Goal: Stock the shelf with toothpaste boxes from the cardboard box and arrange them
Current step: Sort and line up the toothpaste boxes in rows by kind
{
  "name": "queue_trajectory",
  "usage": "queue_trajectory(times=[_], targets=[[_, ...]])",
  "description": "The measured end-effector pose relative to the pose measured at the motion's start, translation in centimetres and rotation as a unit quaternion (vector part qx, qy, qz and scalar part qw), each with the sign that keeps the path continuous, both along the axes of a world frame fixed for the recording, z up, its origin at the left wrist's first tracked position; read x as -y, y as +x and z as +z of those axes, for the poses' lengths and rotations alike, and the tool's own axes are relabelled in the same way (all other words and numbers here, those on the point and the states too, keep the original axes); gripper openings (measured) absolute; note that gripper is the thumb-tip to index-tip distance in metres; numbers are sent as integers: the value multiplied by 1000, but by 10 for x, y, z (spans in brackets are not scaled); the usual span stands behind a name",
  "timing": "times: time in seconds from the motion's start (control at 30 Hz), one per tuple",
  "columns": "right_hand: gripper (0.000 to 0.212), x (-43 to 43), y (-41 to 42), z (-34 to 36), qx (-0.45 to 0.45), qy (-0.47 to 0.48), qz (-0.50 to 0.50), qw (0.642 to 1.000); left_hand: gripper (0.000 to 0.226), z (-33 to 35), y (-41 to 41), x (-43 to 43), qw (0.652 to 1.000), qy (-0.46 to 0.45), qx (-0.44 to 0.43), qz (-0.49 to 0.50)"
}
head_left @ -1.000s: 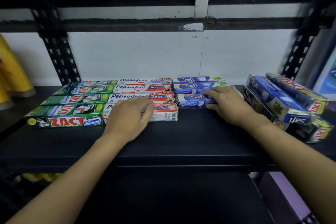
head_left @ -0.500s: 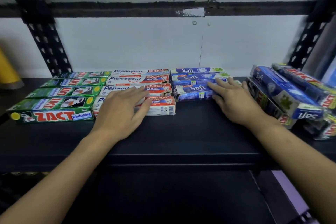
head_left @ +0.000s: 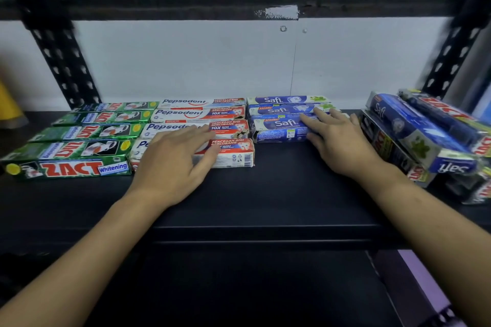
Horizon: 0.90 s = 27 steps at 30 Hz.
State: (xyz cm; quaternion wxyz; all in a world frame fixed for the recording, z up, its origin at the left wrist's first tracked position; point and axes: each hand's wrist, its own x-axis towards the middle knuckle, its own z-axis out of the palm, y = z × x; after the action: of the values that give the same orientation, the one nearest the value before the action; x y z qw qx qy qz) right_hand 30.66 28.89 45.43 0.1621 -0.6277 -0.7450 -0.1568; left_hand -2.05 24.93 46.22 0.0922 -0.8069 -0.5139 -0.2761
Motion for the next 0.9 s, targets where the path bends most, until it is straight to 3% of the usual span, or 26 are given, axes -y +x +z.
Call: queue_trajectory(times=[0.77, 0.9], targets=[[47, 10, -4, 3, -29, 2, -2, 1000, 68, 3, 1, 3, 1000, -27, 2, 9], [44, 39, -16, 15, -80, 80, 30, 993, 60, 5, 1, 5, 1000, 0, 4, -15]])
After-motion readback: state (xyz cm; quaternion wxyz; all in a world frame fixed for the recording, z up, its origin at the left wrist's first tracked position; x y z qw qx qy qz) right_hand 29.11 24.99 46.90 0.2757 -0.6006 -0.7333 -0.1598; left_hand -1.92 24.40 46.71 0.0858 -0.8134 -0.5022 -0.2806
